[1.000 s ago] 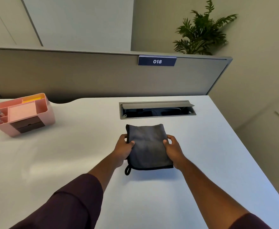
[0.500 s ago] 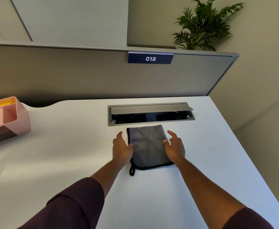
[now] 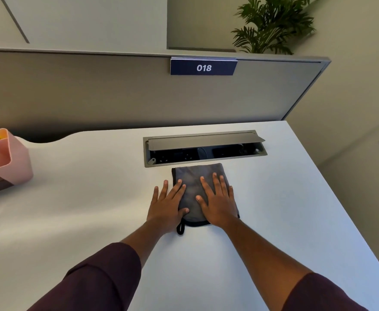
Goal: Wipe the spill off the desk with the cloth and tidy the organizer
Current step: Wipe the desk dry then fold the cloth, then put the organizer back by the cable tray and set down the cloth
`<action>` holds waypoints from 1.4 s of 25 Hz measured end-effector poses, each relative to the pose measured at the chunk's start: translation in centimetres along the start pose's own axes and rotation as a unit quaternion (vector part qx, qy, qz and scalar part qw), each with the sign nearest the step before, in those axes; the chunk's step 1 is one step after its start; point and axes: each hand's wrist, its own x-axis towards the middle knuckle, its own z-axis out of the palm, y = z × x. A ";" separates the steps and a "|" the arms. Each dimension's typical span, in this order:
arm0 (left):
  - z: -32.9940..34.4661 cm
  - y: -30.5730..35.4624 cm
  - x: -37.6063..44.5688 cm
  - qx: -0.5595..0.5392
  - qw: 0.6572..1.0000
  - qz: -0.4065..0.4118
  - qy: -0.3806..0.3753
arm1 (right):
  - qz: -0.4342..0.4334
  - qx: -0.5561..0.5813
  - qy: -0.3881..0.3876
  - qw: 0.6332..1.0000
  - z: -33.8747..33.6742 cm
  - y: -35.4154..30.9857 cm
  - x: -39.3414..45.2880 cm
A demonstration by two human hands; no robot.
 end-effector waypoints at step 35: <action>-18.4 -46.2 -21.5 -0.518 0.673 -0.455 0.268 | -0.059 0.336 -0.145 0.929 -4.3 -54.8 9.2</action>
